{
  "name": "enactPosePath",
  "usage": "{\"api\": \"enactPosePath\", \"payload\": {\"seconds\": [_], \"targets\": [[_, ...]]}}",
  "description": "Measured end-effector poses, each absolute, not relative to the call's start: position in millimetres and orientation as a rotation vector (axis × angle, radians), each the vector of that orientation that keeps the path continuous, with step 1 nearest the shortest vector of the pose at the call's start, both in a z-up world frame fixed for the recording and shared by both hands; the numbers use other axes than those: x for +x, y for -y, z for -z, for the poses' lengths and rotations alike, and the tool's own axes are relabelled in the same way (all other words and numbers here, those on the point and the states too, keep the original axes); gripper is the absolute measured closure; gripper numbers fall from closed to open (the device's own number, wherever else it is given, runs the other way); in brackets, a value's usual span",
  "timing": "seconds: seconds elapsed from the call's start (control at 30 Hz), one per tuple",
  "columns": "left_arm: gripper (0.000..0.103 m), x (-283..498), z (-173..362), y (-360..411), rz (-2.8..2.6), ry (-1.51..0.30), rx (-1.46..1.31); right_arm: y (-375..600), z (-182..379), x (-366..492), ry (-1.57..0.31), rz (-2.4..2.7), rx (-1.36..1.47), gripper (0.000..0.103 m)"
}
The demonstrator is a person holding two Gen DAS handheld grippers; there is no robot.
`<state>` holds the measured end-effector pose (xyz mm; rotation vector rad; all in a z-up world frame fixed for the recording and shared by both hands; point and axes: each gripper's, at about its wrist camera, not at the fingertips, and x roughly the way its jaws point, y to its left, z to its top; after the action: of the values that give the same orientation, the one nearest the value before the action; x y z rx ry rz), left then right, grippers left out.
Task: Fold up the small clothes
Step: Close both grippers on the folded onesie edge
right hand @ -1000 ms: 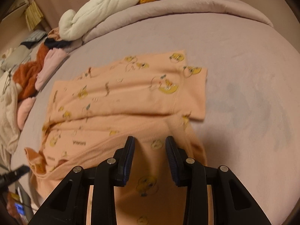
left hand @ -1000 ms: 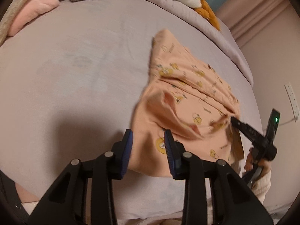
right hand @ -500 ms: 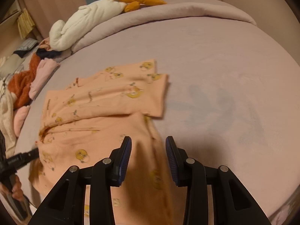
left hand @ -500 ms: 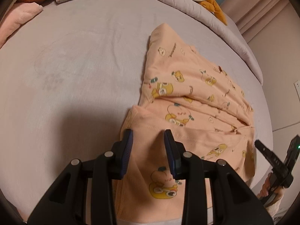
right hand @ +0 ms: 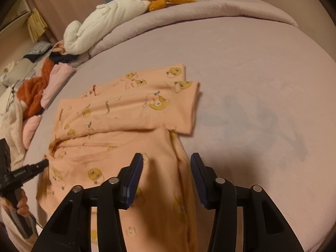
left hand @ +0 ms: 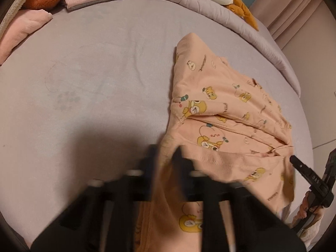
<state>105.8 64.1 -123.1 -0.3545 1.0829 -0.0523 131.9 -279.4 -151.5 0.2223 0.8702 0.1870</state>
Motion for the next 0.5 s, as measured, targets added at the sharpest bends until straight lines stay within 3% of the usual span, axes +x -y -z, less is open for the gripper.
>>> {"api": "enactPosePath", "payload": {"seconds": [0.03,0.1,0.5], "targets": [[0.094,105.1,123.1,-62.6,0.045,-1.078,-0.342,278.9,153.0,134.1,-0.874,-0.178,0.223,0.063],[0.094,100.8,118.9,-58.8,0.036,-1.048,-0.314,276.2,154.5,138.5,-0.879,-0.157,0.214,0.091],[0.098,71.8,86.6,-59.0,0.02,-0.916,-0.293,280.9,123.8,106.6,-0.768,-0.206,0.232,0.099]]}}
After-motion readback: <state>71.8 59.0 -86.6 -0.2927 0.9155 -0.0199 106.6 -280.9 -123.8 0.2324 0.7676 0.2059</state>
